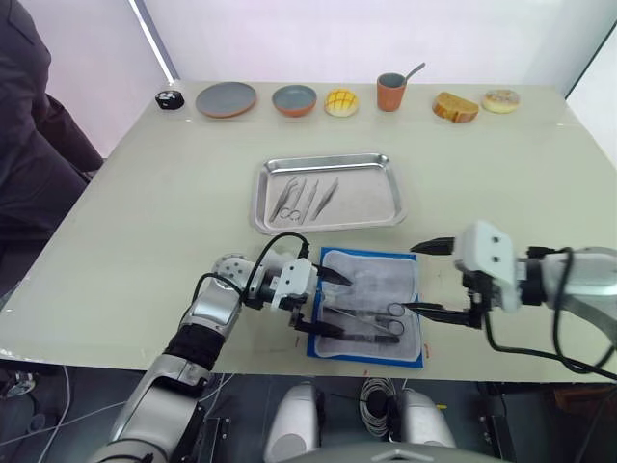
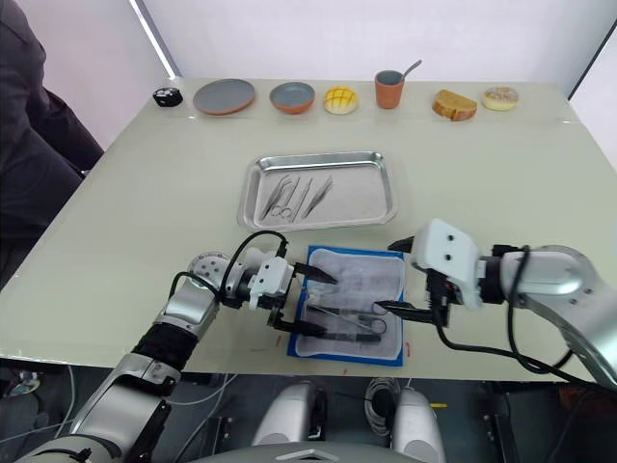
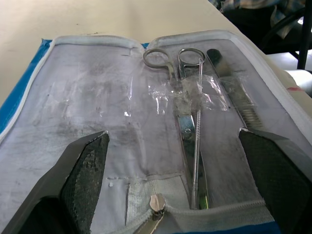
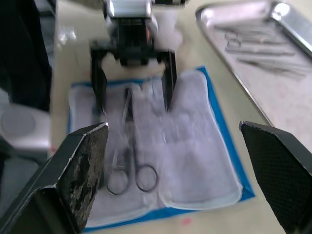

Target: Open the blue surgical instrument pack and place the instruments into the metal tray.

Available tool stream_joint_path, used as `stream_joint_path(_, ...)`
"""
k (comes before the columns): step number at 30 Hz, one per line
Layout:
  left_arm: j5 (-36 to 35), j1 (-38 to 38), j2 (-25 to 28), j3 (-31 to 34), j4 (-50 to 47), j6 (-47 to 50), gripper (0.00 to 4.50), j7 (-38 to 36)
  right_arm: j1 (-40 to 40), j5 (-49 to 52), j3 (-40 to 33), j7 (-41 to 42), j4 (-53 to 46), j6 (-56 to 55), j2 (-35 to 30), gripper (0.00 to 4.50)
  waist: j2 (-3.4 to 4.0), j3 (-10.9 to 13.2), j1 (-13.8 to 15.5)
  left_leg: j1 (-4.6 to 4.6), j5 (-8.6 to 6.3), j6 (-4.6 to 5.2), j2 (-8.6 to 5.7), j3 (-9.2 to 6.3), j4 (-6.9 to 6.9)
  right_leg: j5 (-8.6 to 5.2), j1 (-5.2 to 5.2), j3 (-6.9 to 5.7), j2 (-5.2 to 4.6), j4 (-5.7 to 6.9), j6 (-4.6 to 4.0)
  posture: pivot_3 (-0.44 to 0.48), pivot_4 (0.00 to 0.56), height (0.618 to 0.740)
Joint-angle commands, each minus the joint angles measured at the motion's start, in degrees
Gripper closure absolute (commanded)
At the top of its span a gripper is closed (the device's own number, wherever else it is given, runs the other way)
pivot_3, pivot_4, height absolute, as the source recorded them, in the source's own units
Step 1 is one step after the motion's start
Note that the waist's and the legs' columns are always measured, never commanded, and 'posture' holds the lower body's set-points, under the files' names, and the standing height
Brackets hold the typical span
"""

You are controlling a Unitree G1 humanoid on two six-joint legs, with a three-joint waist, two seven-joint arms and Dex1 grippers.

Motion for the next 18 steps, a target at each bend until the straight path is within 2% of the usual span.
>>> stream_joint_path(1,1.37,2.21,0.26,-1.76,1.63,1.87,0.0,0.48,-2.49,-3.43,5.14,0.43,-0.08,0.85,1.39,0.87,0.0,0.0,-0.01,-0.01,0.0,0.0,0.0,0.0,0.0,0.0,0.0,0.0,0.0,0.0,0.0,0.0,0.15,0.74)
stream_joint_path(2,1.26,2.28,0.41,-1.63,1.48,2.0,0.0,0.45,-3.06,-4.95,7.28,0.14,0.0,0.85,2.48,1.48,0.0,0.0,0.0,-0.02,-0.01,0.01,0.0,0.01,0.0,0.0,-0.03,0.01,0.0,0.0,0.0,0.0,0.15,0.74)
stream_joint_path(6,0.81,2.4,0.71,-1.29,0.57,2.88,0.0,0.49,-5.75,-7.58,11.05,0.07,0.82,2.72,4.74,1.48,-0.02,-0.02,-0.4,-0.01,-0.01,0.02,0.0,-0.01,0.0,0.0,-0.04,0.01,0.02,0.04,0.0,0.0,0.15,0.74)
stream_joint_path(17,0.77,2.36,0.9,-1.56,-1.94,5.24,0.0,1.05,-9.49,-10.27,15.32,0.57,0.95,8.52,7.04,1.48,-0.02,-0.02,-0.85,-0.01,-0.01,0.02,0.0,-0.01,0.02,0.0,-0.06,0.02,0.01,0.14,0.0,0.0,0.15,0.74)
stream_joint_path(18,0.72,2.22,0.95,-1.53,-2.0,5.41,0.0,1.01,-9.33,-10.58,15.74,0.44,0.75,8.85,7.28,1.75,-0.03,-0.02,-0.84,-0.01,-0.01,0.02,0.0,-0.01,0.02,0.0,-0.07,0.02,0.01,0.16,0.0,0.0,0.15,0.74)
